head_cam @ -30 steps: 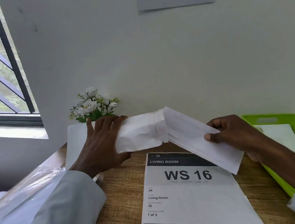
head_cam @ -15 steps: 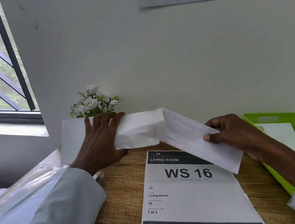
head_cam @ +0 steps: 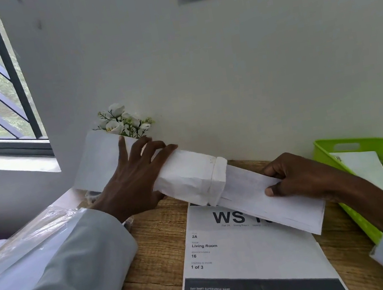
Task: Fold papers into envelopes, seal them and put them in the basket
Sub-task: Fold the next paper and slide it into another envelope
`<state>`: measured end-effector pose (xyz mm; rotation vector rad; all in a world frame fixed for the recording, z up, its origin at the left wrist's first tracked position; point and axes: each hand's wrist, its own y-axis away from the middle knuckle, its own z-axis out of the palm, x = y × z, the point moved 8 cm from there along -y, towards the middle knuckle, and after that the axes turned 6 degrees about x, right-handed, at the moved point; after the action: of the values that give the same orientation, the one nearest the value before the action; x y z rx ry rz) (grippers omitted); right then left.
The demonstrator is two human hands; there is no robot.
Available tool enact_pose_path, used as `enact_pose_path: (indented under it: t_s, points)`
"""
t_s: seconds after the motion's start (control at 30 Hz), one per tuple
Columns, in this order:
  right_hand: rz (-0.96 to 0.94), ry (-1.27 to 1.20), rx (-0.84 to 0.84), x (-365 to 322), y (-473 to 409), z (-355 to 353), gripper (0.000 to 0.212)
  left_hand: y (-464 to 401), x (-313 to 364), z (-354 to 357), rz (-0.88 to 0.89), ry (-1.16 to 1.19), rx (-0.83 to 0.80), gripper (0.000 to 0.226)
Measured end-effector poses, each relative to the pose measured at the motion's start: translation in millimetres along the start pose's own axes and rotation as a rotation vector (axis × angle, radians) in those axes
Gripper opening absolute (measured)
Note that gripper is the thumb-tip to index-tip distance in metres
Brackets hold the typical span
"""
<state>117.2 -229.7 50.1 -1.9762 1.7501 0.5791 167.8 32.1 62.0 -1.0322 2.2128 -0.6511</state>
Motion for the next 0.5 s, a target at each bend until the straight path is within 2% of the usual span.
enact_pose_path:
  t_s: [0.1, 0.2, 0.37, 0.43, 0.5]
  points:
    - [-0.017, 0.029, -0.009, 0.2, -0.5, 1.4, 0.017, -3.7, 14.7, -2.4, 0.092, -0.019, 0.006, 0.108]
    - [-0.04, -0.042, -0.007, -1.9, -1.6, 3.4, 0.017, -7.3, 30.3, -5.3, 0.147, 0.006, 0.013, 0.103]
    - [-0.117, -0.169, 0.048, -15.6, -2.9, 8.4, 0.04, -9.8, 53.4, -5.4, 0.188, 0.081, 0.031, 0.098]
    - [-0.094, -0.211, 0.108, -11.9, -4.1, 4.4, 0.038, -10.0, 52.4, -4.7, 0.17, 0.097, 0.024, 0.098]
    - [-0.052, -0.223, 0.18, -4.0, -5.0, -3.1, 0.027, -9.0, 44.5, -3.8, 0.136, 0.101, 0.013, 0.098]
